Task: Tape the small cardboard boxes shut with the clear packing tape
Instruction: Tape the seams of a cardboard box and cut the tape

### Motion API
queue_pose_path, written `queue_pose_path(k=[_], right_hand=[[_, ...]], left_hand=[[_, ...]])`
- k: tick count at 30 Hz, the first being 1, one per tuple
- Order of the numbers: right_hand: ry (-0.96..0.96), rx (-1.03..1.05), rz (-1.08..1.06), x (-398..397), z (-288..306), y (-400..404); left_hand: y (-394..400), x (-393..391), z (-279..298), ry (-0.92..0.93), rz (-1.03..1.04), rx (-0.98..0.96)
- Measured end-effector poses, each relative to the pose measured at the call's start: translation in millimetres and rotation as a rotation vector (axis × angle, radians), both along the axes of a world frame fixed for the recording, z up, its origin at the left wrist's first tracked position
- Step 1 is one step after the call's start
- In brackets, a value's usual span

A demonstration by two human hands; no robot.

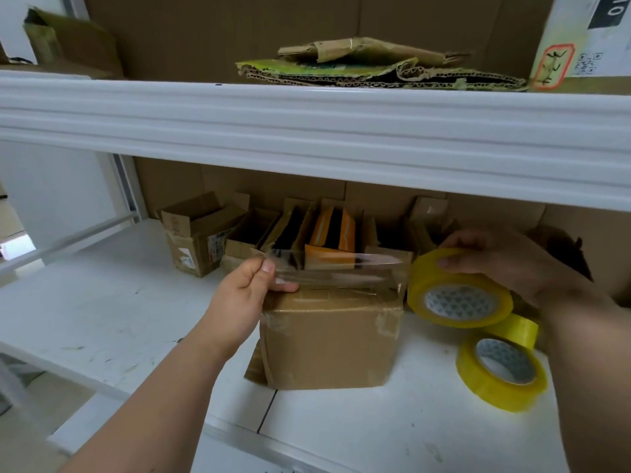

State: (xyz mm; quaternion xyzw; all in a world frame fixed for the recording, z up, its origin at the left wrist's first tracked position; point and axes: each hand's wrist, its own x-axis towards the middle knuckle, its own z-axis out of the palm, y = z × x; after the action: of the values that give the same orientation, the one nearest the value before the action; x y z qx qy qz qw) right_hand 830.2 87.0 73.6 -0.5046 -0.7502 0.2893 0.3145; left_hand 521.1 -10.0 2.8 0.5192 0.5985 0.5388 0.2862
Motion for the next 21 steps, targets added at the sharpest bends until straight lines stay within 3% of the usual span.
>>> queue_pose_path(k=[6, 12, 16, 21], right_hand=[[-0.151, 0.017, -0.032, -24.0, 4.4, 3.9], [-0.318, 0.027, -0.065, -36.8, 13.6, 7.7], [-0.443, 0.041, -0.068, -42.5, 8.1, 4.2], [-0.349, 0.034, -0.054, -37.3, 3.2, 5.2]], left_hand=[[-3.9, -7.0, -1.2, -0.091, 0.024, -0.035], [1.1, 3.7, -7.0, -0.312, 0.148, 0.034], [2.8, -0.3, -19.6, -0.271, 0.229, 0.101], [4.8, -2.1, -18.1, -0.299, 0.324, 0.032]])
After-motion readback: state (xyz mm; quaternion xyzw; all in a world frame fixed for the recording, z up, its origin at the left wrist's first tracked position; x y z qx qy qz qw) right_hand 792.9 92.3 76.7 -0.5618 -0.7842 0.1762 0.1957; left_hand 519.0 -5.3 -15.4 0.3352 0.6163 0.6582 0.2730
